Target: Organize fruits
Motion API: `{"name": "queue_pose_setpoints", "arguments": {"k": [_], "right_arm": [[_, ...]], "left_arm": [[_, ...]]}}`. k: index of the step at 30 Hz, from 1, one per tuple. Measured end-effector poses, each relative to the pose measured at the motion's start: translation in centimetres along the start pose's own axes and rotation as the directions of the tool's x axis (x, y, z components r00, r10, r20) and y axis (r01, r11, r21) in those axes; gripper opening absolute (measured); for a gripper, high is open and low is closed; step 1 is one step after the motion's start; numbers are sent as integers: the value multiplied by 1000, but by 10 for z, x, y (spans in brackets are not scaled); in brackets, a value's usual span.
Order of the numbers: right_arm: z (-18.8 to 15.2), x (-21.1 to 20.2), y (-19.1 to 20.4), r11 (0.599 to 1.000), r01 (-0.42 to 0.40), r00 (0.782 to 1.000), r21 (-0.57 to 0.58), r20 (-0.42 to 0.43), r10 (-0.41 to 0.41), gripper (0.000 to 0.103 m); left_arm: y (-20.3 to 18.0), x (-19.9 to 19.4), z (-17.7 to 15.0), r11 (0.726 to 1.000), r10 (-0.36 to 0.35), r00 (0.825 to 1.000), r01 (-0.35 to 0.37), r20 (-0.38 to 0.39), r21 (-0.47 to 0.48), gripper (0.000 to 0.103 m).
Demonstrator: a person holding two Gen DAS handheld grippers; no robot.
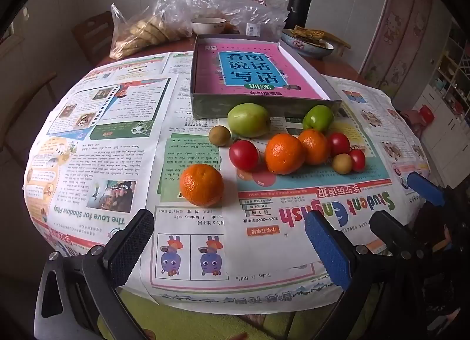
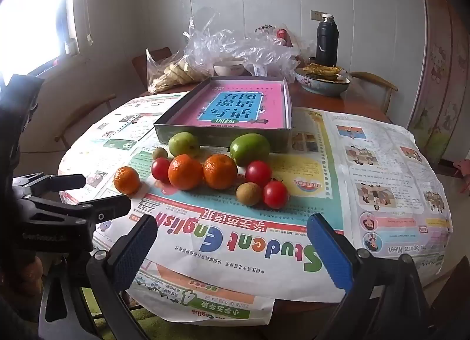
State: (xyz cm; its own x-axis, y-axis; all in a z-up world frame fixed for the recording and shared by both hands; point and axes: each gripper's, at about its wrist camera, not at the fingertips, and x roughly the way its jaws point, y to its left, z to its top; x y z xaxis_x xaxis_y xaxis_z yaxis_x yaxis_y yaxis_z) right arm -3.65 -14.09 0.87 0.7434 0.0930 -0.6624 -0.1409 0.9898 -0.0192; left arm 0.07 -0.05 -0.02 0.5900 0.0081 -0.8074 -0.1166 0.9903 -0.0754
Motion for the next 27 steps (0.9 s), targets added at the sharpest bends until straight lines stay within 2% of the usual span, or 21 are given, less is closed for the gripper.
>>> {"name": "queue_pose_setpoints", "arguments": {"k": [2, 3, 15, 16, 27], "right_arm": [[-2, -1, 0, 1000, 2, 1000, 5, -1, -2, 103], [0, 4, -2, 1000, -3, 999, 9, -33, 3, 103], [-2, 7, -13, 1000, 0, 1000, 8, -31, 0, 103], [0, 5, -3, 1000, 8, 999, 7, -31, -8, 103], [1, 3, -1, 1000, 12, 1000, 2, -16, -12, 103]], "left_arm": [[-1, 1, 1, 1000, 0, 1000, 0, 0, 0, 102], [-2, 1, 2, 1000, -3, 1000, 3, 1, 0, 102], [1, -7, -1, 1000, -9, 1000, 9, 12, 1, 102], [1, -7, -1, 1000, -10, 1000, 10, 13, 1, 102], [0, -8, 0, 1000, -9, 1000, 9, 13, 6, 102]]}}
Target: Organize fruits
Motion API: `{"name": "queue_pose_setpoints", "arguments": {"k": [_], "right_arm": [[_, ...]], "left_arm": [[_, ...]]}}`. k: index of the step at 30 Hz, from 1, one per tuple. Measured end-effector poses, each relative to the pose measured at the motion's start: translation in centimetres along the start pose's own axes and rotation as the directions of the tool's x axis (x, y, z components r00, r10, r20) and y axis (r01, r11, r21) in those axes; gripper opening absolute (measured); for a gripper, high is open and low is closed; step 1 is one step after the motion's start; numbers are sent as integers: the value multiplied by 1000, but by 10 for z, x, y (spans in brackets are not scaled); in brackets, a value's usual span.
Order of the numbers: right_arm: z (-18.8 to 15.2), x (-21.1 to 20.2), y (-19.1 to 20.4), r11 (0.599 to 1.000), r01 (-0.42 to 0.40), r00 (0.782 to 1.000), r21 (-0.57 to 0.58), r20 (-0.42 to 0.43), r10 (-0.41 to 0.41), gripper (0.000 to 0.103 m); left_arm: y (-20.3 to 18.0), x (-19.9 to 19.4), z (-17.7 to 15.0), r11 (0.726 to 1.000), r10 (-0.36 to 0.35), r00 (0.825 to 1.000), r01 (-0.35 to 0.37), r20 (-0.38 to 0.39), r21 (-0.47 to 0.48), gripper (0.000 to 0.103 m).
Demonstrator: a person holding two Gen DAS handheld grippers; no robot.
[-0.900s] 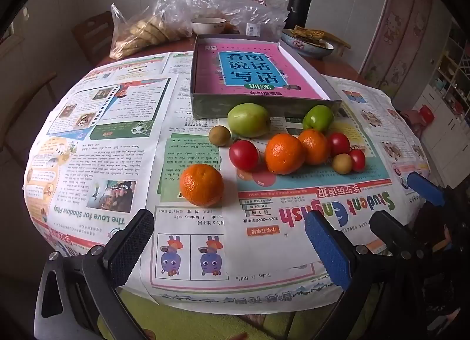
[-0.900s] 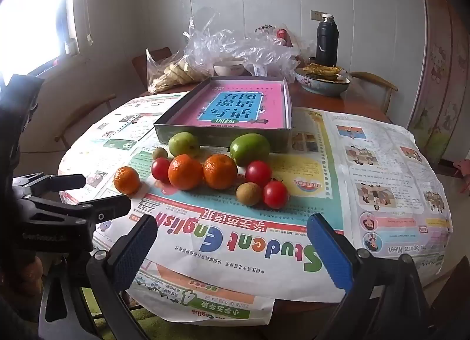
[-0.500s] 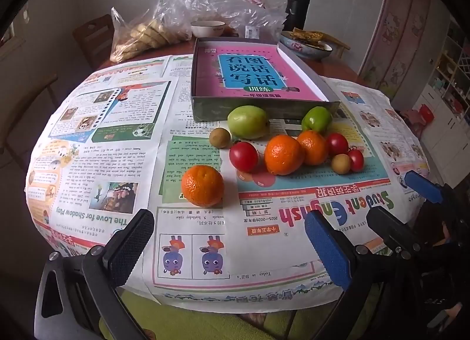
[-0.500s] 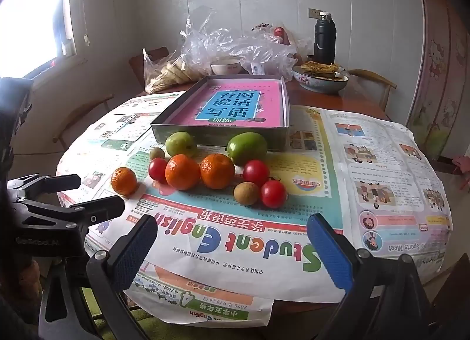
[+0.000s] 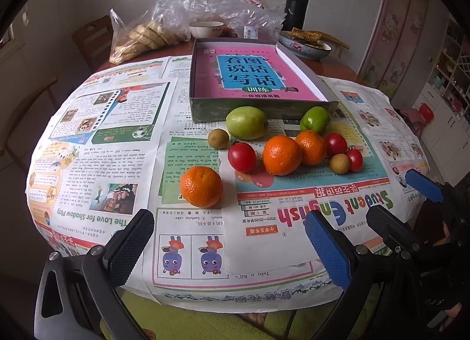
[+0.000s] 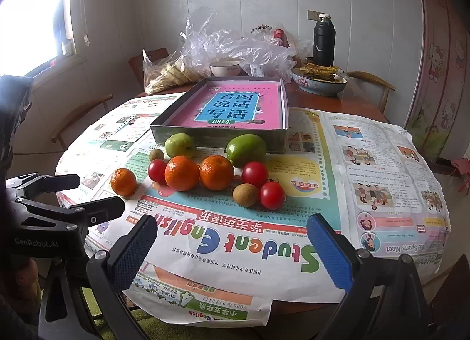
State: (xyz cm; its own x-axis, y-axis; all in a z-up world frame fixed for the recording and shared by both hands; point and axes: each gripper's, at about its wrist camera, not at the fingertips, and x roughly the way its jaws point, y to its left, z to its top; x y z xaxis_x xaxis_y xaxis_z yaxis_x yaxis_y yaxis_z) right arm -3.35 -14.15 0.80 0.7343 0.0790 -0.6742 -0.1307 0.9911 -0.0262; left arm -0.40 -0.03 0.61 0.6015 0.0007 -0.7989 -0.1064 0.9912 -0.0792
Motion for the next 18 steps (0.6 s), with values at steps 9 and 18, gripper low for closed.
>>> {"name": "queue_pose_setpoints", "arguments": {"k": [9, 18], "right_arm": [[1, 1, -1, 1000, -8, 1000, 4, -1, 8, 103], [0, 3, -1, 1000, -4, 1000, 4, -1, 4, 103]], "left_arm": [[1, 3, -1, 1000, 4, 1000, -4, -6, 2, 102], [2, 4, -2, 1000, 6, 1000, -6, -8, 2, 102]]}}
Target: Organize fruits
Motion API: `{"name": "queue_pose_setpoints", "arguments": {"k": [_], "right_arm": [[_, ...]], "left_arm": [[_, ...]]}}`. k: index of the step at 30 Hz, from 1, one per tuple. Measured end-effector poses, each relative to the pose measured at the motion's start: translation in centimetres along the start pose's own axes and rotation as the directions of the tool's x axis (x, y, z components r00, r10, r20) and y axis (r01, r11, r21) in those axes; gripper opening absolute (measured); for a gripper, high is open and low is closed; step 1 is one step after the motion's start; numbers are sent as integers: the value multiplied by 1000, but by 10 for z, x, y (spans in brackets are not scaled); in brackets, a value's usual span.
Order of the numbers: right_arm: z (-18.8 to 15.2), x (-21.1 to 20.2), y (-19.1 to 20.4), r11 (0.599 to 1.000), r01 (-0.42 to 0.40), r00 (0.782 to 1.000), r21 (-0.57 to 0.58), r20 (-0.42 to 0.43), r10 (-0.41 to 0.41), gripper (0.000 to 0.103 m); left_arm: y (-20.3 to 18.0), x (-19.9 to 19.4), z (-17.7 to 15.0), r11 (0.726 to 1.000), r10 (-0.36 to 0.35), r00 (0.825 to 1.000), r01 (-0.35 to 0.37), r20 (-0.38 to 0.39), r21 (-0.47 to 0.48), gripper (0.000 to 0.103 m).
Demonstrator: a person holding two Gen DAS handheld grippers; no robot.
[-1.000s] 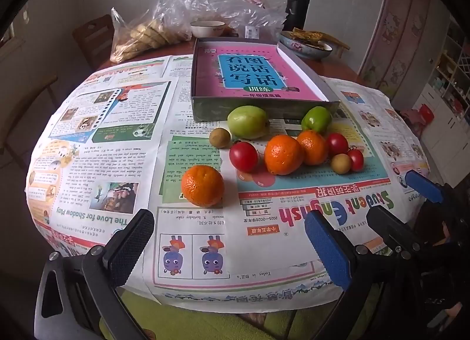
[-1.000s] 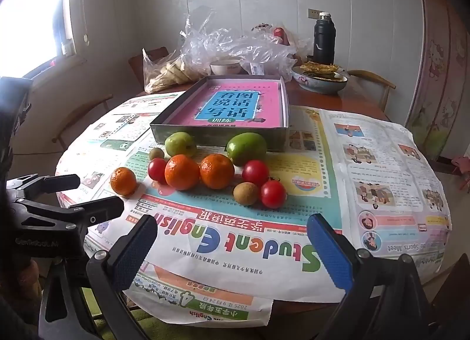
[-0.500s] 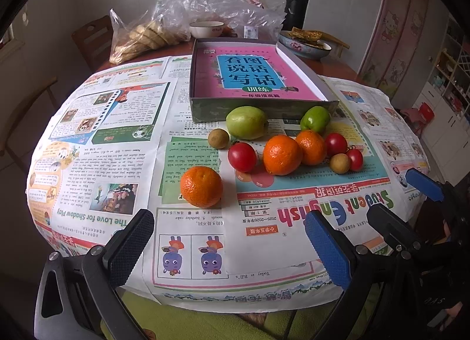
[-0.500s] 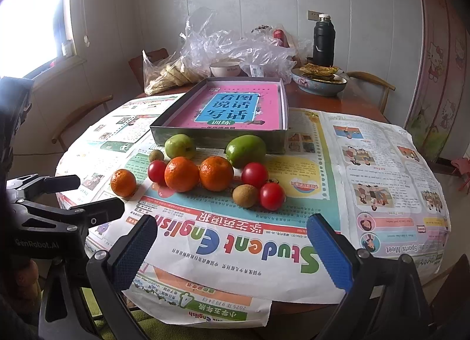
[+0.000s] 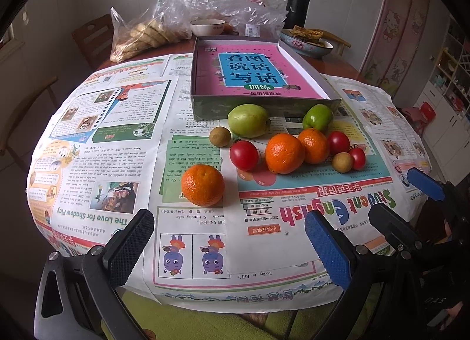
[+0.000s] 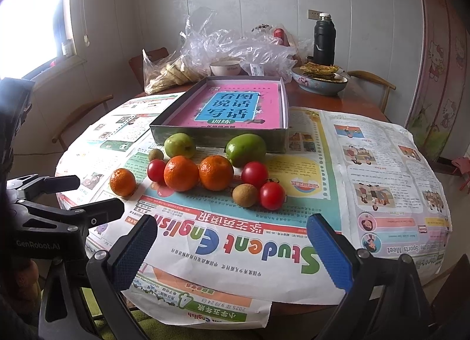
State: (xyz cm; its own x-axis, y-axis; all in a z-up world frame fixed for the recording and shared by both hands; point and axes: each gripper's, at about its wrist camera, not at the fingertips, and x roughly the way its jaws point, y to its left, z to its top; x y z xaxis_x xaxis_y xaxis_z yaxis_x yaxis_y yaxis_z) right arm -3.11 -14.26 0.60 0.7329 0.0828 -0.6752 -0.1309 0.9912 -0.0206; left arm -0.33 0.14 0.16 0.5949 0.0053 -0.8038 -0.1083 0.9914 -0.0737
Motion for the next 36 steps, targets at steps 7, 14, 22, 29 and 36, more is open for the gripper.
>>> {"name": "queue_pose_setpoints", "arguments": {"k": [7, 14, 22, 29, 36], "right_arm": [[0, 1, -1, 1000, -2, 1000, 2, -4, 2, 103], [0, 1, -2, 1000, 1, 1000, 4, -5, -1, 103], [0, 1, -2, 1000, 0, 1000, 0, -10, 0, 103], [0, 2, -1, 1000, 1, 1000, -3, -15, -1, 103], [5, 7, -6, 1000, 12, 1000, -11, -15, -12, 103]], "left_arm": [[-1, 0, 0, 1000, 1, 1000, -1, -1, 1, 102], [-1, 1, -1, 1000, 2, 1000, -2, -1, 0, 102], [-2, 2, -3, 1000, 6, 1000, -6, -1, 2, 102], [-1, 3, -1, 1000, 11, 1000, -11, -5, -5, 102], [8, 7, 2, 999, 32, 999, -33, -14, -29, 102]]}}
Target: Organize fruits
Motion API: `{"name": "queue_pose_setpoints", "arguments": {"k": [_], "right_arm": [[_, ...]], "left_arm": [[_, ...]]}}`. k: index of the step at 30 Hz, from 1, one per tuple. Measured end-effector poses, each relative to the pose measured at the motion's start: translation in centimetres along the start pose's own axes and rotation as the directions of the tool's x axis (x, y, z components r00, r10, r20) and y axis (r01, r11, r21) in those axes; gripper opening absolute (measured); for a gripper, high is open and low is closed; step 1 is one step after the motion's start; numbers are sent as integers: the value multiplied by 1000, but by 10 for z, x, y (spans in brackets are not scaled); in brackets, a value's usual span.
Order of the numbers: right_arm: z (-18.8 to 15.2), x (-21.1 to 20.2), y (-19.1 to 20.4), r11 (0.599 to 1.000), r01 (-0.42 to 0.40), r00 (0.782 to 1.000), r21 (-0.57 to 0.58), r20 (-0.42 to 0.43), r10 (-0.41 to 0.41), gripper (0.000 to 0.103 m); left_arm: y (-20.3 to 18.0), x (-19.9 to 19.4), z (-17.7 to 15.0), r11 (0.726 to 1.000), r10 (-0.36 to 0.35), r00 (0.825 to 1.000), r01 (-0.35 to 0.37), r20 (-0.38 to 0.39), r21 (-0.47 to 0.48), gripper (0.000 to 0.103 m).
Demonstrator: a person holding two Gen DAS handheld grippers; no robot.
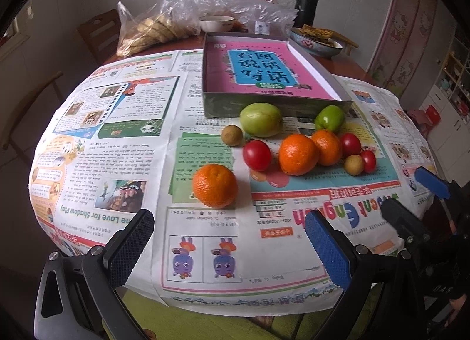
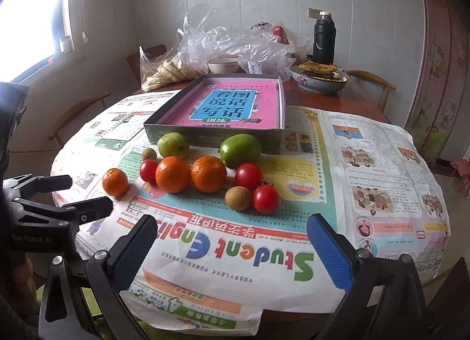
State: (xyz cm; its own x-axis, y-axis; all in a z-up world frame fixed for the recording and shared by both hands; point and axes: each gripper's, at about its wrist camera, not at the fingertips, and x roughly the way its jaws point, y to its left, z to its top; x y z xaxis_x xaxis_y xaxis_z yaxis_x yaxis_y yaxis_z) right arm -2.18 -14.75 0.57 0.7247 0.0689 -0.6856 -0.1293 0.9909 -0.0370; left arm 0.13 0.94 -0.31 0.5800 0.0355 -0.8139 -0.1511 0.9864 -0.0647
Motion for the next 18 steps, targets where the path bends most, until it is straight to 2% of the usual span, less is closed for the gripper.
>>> {"name": "queue_pose_setpoints", "arguments": {"k": [10, 18], "right_arm": [[12, 21, -19, 1000, 19, 999, 0, -34, -19, 103], [19, 40, -37, 1000, 29, 997, 9, -69, -29, 102]], "left_arm": [[14, 15, 6, 999, 47, 999, -47, -16, -13, 102], [29, 29, 11, 999, 3, 999, -5, -40, -33, 102]]}}
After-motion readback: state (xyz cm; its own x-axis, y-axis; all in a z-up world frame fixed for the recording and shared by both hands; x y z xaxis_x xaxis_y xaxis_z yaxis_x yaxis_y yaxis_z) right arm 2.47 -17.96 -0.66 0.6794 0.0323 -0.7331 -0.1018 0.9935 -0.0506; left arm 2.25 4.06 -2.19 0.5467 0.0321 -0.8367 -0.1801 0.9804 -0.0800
